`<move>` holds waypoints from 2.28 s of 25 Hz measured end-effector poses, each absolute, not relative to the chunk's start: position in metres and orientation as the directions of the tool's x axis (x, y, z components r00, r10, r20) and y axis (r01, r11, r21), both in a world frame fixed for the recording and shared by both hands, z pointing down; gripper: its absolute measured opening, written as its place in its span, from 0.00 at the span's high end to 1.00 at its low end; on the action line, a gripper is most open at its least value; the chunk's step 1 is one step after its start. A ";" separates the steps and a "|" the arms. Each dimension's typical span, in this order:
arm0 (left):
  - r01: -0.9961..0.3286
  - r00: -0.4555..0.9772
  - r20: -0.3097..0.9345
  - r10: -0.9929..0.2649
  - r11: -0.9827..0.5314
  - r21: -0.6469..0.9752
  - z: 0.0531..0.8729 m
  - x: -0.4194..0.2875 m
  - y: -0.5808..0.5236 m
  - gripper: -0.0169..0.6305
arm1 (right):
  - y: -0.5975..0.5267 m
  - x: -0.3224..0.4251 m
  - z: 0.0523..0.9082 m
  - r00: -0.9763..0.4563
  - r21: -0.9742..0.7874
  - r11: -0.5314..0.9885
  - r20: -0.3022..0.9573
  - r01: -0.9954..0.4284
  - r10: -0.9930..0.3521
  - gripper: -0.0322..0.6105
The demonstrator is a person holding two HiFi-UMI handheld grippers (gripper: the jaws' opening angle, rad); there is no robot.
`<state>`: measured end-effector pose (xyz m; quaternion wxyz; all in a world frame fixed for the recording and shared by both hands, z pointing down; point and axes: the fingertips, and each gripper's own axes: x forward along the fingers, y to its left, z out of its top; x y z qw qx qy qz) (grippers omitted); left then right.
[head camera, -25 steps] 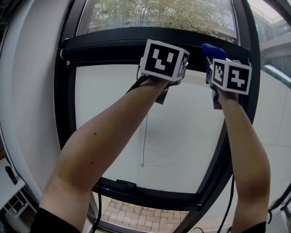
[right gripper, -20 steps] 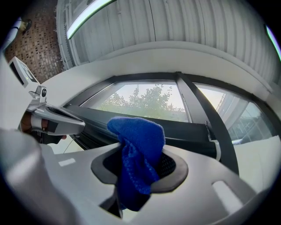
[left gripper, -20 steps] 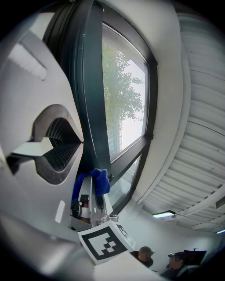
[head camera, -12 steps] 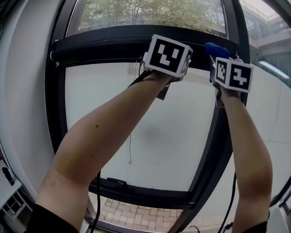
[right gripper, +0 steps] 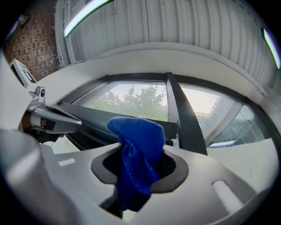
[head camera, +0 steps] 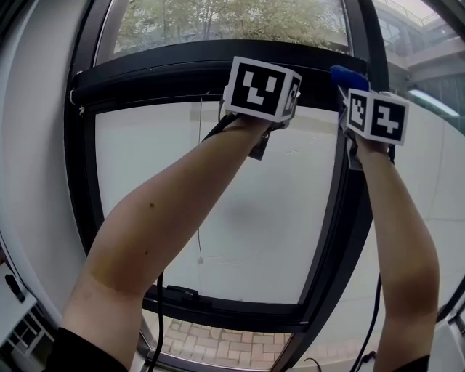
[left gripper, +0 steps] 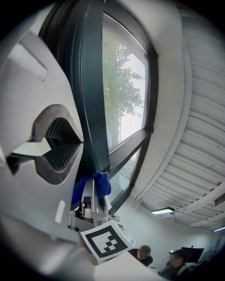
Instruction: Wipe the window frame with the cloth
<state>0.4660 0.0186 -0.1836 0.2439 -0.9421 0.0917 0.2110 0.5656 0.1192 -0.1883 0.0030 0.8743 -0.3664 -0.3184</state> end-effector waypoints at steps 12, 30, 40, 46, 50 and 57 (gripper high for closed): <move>-0.188 0.905 -0.426 -0.002 -0.900 -0.393 -0.186 0.466 0.015 0.99 | 0.138 0.580 -0.188 0.593 0.225 -0.781 -0.540 -0.583 -0.598 0.72; -0.019 0.905 -0.401 0.144 -0.927 -0.376 -0.175 0.456 0.034 0.99 | 0.161 0.566 -0.179 0.636 0.238 -0.817 -0.528 -0.525 -0.562 0.72; -0.082 0.907 -0.410 0.092 -0.918 -0.388 -0.173 0.473 0.057 0.99 | 0.180 0.570 -0.176 0.614 0.275 -0.785 -0.501 -0.555 -0.610 0.72; -0.103 0.915 -0.399 0.053 -0.928 -0.358 -0.170 0.484 0.057 0.99 | 0.167 0.594 -0.172 0.606 0.314 -0.764 -0.471 -0.564 -0.641 0.72; -0.139 0.918 -0.396 0.019 -0.919 -0.368 -0.168 0.488 0.051 0.99 | 0.158 0.608 -0.166 0.590 0.305 -0.742 -0.459 -0.597 -0.664 0.72; -0.134 0.922 -0.387 0.007 -0.932 -0.336 -0.160 0.502 0.044 0.99 | 0.151 0.612 -0.168 0.571 0.322 -0.728 -0.461 -0.606 -0.679 0.73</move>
